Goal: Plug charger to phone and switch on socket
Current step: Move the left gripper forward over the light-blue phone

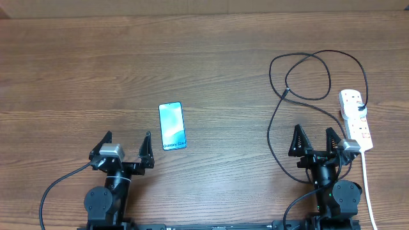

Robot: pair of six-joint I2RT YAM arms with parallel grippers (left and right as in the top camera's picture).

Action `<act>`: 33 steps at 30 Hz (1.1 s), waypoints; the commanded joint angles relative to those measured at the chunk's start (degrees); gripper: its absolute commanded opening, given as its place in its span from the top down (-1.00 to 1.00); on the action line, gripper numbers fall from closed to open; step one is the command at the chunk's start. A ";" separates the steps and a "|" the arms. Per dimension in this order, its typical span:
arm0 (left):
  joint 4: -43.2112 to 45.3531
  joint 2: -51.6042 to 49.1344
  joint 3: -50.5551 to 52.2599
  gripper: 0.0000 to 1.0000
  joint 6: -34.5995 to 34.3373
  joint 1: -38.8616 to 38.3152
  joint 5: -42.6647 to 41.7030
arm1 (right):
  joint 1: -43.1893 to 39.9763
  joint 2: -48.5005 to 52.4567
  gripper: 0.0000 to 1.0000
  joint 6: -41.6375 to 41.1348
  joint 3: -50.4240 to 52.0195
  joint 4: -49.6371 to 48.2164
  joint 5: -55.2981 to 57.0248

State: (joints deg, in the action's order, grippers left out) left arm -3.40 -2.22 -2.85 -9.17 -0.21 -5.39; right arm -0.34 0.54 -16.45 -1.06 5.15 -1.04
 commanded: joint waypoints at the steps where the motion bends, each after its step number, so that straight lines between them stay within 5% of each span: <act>1: 0.22 -2.23 -2.60 -1.00 -1.38 0.57 -0.44 | -0.04 -0.37 -1.00 0.39 0.61 -0.31 0.50; 18: -0.02 -18.97 -14.34 -1.00 -1.18 0.57 -0.68 | -0.04 -0.37 -1.00 0.39 0.61 -0.31 0.52; 33: -21.29 -35.85 -34.53 -1.00 -1.18 0.55 -2.16 | -0.04 -0.37 -0.99 0.39 0.61 -0.31 0.50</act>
State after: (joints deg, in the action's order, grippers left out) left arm -22.24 -35.86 -32.51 -9.54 -0.21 -6.42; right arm -0.34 0.54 -16.45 -1.06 5.17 -1.04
